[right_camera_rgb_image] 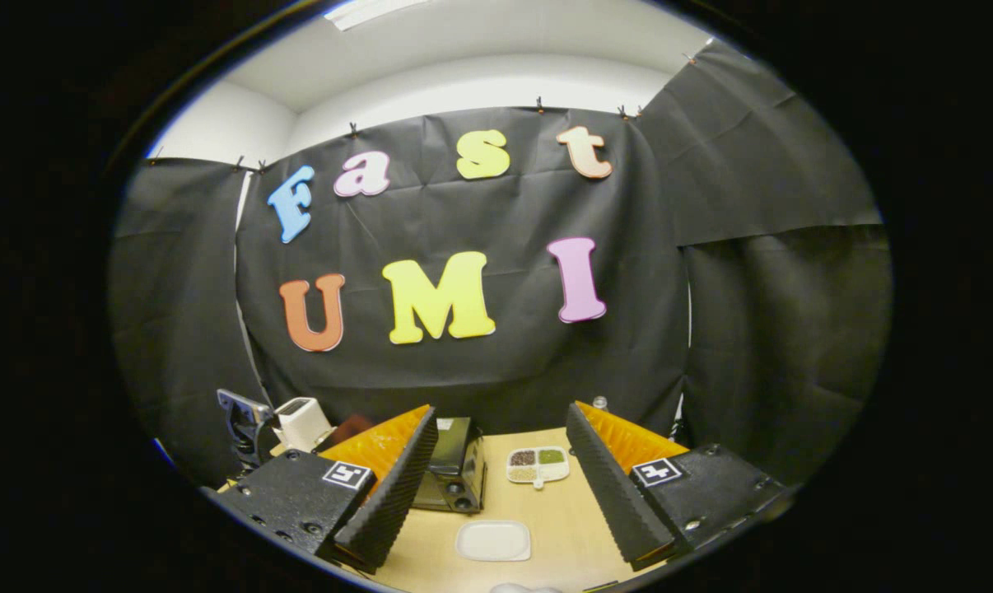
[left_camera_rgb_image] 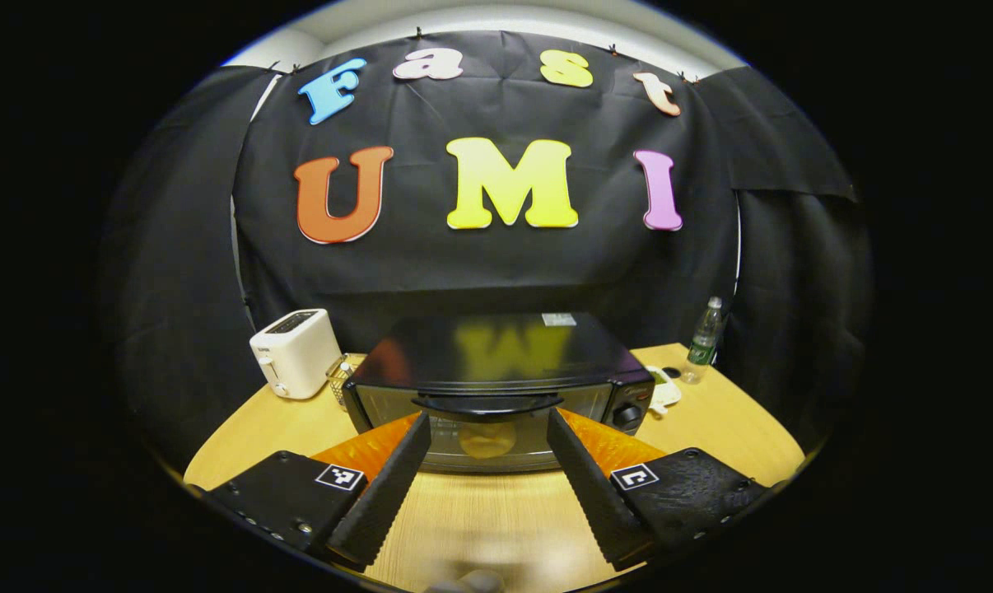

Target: Open the electric oven with the left hand, put the food in, and close the electric oven.

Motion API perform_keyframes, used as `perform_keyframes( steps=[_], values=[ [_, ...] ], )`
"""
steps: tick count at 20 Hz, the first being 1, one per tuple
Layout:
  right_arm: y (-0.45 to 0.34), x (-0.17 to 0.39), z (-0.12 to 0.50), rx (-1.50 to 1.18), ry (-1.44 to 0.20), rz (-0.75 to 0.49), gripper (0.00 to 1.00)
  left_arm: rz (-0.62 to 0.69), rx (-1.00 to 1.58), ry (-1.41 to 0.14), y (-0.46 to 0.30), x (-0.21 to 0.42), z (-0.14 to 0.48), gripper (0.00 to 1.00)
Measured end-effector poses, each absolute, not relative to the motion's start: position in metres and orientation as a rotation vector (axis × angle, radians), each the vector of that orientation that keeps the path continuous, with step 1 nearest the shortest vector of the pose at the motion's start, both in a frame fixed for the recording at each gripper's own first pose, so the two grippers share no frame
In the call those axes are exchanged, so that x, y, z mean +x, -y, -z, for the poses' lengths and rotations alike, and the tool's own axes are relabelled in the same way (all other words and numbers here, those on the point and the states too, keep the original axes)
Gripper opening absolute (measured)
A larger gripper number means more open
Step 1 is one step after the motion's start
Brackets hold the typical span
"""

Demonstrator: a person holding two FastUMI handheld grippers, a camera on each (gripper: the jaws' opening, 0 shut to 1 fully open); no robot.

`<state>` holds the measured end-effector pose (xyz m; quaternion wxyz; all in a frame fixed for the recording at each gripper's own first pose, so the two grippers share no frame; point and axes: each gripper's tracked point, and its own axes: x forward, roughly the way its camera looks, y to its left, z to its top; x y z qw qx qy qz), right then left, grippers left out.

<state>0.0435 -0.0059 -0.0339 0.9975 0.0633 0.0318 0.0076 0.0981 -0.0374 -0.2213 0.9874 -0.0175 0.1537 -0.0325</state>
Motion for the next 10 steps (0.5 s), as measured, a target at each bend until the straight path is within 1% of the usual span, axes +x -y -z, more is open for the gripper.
perform_keyframes(
  steps=[1, 2, 3, 5, 6, 7, 8, 10],
  values=[
    [0.005, 0.042, 0.032, 0.118, -0.059, -0.022, 0.96, 0.058, -0.042, -0.289, 0.035, 0.089, 0.204, 0.93],
    [0.002, 0.042, 0.029, 0.115, -0.052, -0.032, 1.0, 0.047, -0.043, -0.27, 0.033, 0.083, 0.186, 0.93],
    [0.0, 0.04, 0.024, 0.116, -0.048, -0.036, 0.96, 0.042, -0.047, -0.244, 0.03, 0.075, 0.169, 0.94],
    [-0.005, 0.041, 0.021, 0.112, -0.058, -0.05, 0.96, 0.032, -0.043, -0.198, 0.026, 0.07, 0.133, 0.93],
    [-0.005, 0.041, 0.019, 0.109, -0.059, -0.048, 1.0, 0.019, -0.041, -0.168, 0.021, 0.063, 0.115, 0.93],
    [-0.005, 0.04, 0.016, 0.104, -0.056, -0.053, 0.96, 0.015, -0.041, -0.146, 0.017, 0.058, 0.099, 0.93],
    [-0.008, 0.04, 0.012, 0.098, -0.053, -0.055, 1.0, 0.008, -0.046, -0.126, 0.013, 0.051, 0.084, 0.93],
    [-0.012, 0.038, 0.006, 0.084, -0.043, -0.061, 1.0, -0.002, -0.064, -0.094, 0.007, 0.039, 0.057, 0.93]
  ],
)
